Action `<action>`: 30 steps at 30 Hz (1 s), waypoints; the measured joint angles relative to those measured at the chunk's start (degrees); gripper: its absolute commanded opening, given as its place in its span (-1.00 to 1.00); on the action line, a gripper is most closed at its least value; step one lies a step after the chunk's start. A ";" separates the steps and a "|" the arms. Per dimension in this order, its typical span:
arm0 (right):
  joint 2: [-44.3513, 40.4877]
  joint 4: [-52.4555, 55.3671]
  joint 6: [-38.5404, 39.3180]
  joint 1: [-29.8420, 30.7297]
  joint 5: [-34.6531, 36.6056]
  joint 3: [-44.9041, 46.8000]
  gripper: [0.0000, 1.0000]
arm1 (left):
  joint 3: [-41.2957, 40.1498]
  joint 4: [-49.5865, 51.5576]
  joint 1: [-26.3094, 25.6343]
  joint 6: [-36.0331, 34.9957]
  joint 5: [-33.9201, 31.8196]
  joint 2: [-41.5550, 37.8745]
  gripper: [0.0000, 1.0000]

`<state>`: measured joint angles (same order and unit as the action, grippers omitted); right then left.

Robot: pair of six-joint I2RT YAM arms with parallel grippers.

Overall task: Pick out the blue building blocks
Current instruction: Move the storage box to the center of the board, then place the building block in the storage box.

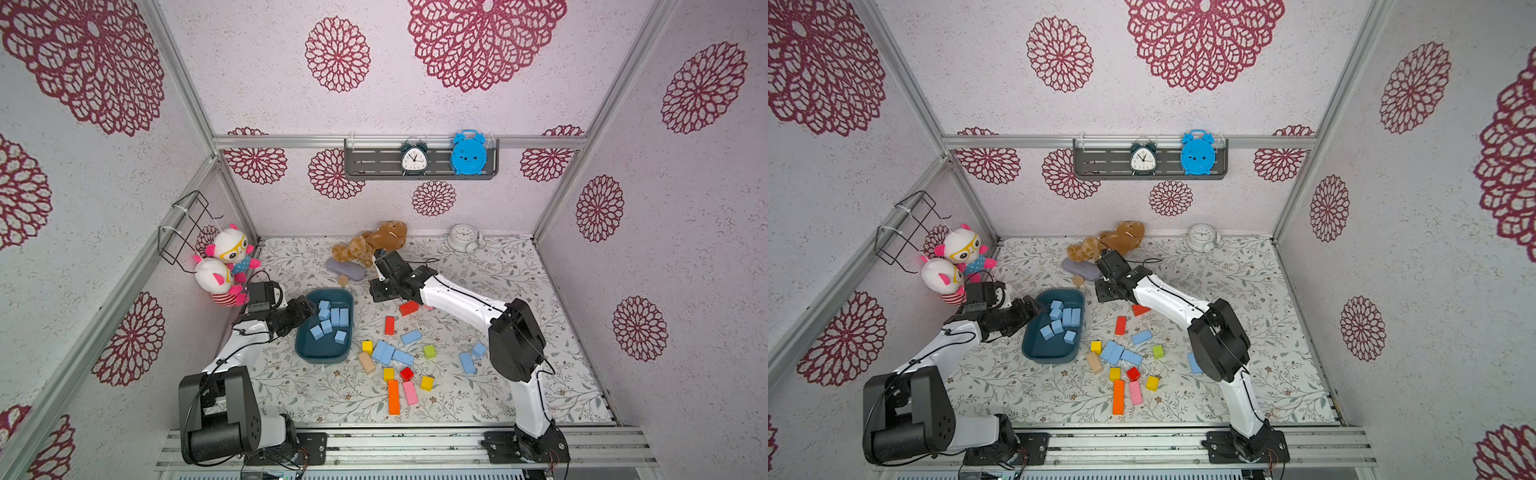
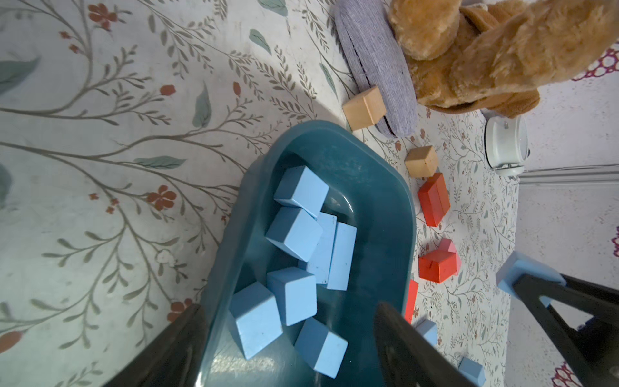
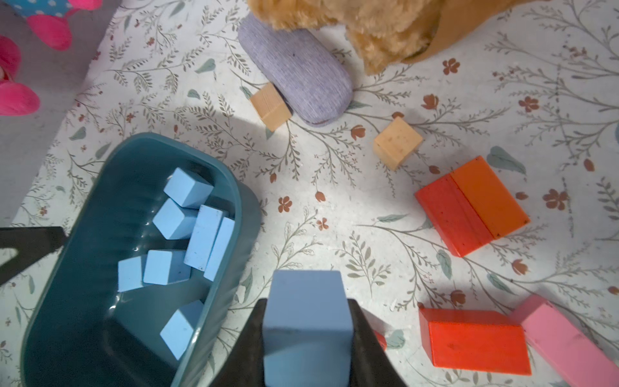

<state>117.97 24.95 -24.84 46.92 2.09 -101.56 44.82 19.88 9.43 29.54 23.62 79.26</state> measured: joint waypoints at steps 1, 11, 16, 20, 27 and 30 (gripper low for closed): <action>0.07 -0.31 0.00 0.11 -0.42 -0.22 -0.52 | 0.00 -0.33 -0.35 0.26 0.15 0.20 0.66; 3.80 -0.87 -0.04 1.84 -2.32 -3.96 -0.52 | 0.02 -2.75 -6.86 1.99 3.15 2.19 0.70; 6.73 -0.66 0.39 3.28 -2.38 -7.08 -0.51 | 1.62 -0.63 -7.26 1.88 1.84 2.38 0.76; 11.21 -0.50 2.05 4.74 -3.34 -12.41 -0.42 | 3.91 0.85 -2.73 1.60 -1.14 1.84 0.75; 20.90 -0.28 2.93 6.27 -6.32 -22.27 -0.37 | 2.54 1.11 5.42 2.32 -2.89 -0.68 0.73; 22.75 -0.81 2.95 6.49 -7.80 -22.73 -0.34 | 2.49 1.29 5.40 2.27 -2.71 -1.31 0.74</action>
<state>140.73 24.14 -21.89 53.41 -5.72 -124.29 47.31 21.17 14.83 31.81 20.91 77.95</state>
